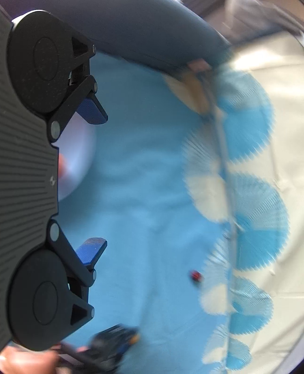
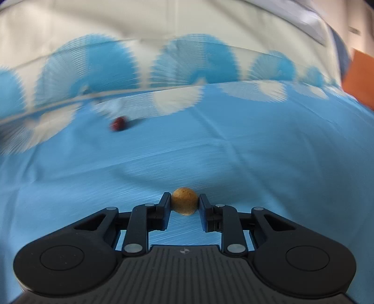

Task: Organize fruits
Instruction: 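Move both open tools toward the loose fruits on the sheet, then grasp the small yellow fruit with the right tool while the left tool grasps a dark red date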

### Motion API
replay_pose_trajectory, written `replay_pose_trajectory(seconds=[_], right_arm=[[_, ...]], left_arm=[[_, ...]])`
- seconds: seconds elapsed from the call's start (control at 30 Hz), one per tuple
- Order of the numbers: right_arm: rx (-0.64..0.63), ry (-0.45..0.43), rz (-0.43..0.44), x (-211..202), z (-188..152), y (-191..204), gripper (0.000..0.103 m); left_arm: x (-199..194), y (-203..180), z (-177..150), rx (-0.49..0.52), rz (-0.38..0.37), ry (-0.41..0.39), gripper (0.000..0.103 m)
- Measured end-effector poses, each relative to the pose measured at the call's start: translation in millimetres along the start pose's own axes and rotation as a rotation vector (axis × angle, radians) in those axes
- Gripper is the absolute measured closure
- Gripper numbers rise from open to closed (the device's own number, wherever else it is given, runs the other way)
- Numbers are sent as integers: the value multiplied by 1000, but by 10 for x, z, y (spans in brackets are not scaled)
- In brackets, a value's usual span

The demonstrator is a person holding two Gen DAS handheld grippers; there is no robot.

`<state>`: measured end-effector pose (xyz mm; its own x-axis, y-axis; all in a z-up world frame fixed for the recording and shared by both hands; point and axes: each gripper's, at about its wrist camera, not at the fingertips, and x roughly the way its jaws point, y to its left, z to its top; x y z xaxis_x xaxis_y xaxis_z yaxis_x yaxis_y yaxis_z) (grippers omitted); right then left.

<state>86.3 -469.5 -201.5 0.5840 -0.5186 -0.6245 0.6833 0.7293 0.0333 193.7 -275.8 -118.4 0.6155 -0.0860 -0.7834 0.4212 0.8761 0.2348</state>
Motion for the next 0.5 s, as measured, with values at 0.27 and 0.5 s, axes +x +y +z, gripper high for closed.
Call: replay_pose_trajectory(seconds=[0.27, 0.5], right_arm=[[284, -18, -292, 136, 123, -788, 77], [276, -7, -255, 168, 153, -730, 76]], left_arm=[[1242, -1215, 979, 90, -180, -42, 0], [1786, -1664, 1235, 123, -208, 31, 14]])
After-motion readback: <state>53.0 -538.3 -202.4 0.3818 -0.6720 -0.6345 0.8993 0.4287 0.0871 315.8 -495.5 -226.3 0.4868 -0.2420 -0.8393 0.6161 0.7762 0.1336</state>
